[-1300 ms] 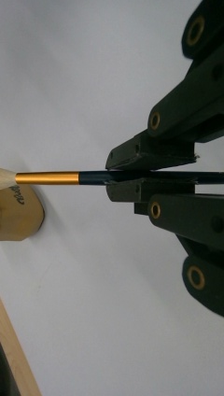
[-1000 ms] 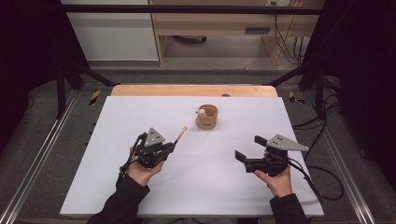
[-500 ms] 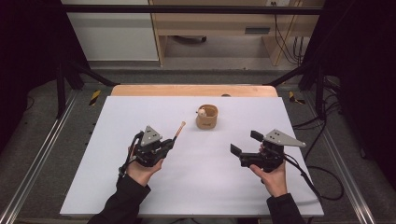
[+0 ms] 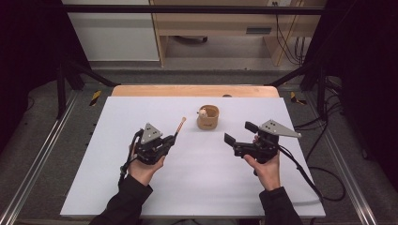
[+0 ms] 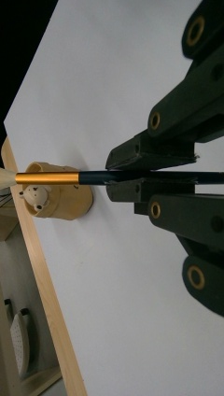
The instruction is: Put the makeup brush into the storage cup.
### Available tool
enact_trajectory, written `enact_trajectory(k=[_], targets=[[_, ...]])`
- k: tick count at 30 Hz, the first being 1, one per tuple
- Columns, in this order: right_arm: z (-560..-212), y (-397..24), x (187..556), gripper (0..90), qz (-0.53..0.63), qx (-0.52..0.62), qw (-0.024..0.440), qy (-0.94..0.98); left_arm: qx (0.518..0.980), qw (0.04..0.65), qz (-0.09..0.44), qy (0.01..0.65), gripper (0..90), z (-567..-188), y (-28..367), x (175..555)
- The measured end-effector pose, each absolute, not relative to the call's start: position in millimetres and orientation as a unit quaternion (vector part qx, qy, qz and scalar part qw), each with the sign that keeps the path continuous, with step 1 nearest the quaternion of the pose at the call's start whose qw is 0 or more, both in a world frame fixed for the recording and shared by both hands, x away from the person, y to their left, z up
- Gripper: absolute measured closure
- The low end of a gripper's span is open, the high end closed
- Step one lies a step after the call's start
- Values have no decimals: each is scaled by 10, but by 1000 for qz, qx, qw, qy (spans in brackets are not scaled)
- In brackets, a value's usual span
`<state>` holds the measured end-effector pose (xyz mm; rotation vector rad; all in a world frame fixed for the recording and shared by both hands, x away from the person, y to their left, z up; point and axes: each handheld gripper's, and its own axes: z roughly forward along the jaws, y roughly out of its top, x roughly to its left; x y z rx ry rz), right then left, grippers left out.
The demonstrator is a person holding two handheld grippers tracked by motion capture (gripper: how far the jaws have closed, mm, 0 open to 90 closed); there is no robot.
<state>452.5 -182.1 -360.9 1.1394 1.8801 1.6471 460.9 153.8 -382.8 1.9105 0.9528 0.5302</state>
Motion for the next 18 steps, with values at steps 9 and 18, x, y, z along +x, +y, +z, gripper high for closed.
enact_trajectory(k=[9,18], targets=[[-3523,-1718,4590,62,588,406,190,673,765,468,222,384,833,-3739,1472,4600],[-3454,-1602,4621,80,602,397,167,672,755,477,231,385,833,-3702,1386,4587]])
